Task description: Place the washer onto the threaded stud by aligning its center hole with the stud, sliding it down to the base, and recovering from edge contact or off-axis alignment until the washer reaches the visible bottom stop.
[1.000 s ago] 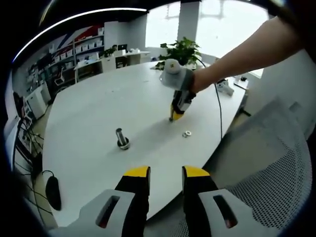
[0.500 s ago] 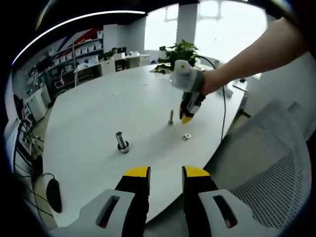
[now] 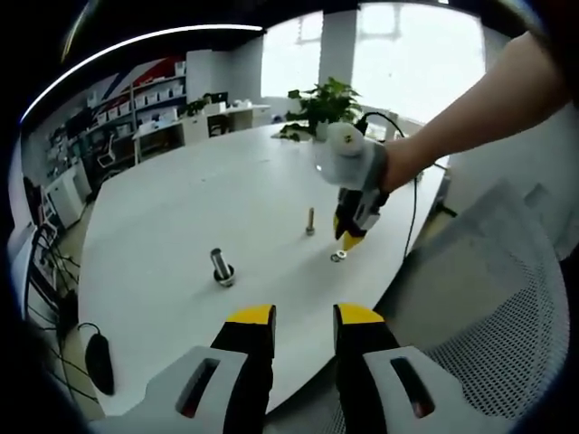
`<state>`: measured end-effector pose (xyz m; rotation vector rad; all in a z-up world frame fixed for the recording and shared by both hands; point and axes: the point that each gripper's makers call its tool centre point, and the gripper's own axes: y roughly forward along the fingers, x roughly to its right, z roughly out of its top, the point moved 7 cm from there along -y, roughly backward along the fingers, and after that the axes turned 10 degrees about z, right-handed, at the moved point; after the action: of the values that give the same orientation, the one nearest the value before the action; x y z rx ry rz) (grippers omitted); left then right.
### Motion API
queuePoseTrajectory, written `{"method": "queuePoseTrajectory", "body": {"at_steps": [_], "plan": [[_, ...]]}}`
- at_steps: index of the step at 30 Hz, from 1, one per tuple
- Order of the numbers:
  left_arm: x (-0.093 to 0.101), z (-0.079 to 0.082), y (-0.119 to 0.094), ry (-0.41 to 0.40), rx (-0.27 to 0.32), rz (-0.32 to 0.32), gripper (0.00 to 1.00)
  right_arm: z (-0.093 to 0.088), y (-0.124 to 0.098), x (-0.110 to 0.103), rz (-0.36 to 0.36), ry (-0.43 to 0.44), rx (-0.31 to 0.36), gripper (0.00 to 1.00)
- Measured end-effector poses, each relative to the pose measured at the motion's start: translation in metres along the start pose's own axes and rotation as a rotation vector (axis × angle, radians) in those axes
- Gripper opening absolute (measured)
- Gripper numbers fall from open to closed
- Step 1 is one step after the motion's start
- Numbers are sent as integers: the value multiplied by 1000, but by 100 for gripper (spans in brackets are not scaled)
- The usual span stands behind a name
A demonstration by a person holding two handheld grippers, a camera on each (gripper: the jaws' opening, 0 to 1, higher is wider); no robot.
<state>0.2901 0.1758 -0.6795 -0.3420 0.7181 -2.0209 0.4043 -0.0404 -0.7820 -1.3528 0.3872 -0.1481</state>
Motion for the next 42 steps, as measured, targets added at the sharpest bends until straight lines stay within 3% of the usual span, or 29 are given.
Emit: {"method": "queuePoseTrajectory", "body": {"at_steps": [11,26,32,38,42], "plan": [[0,0,0,-5,5,-3,23,-1,15,-1,3,-43,-66,20],[-1,0,1,-12,-4,4,23,-5,16,3,13,-78,-48,16],[-3,-2,2,-12,-24,19,23,-10,15,8,12,-96,-39,15],[-5,-7,4,-10,-56,37,23,-11,14,11,0,-169,-78,15],[-7,-8,5,-9,-71,52,23,-14,12,17,10,-161,-50,15]]}}
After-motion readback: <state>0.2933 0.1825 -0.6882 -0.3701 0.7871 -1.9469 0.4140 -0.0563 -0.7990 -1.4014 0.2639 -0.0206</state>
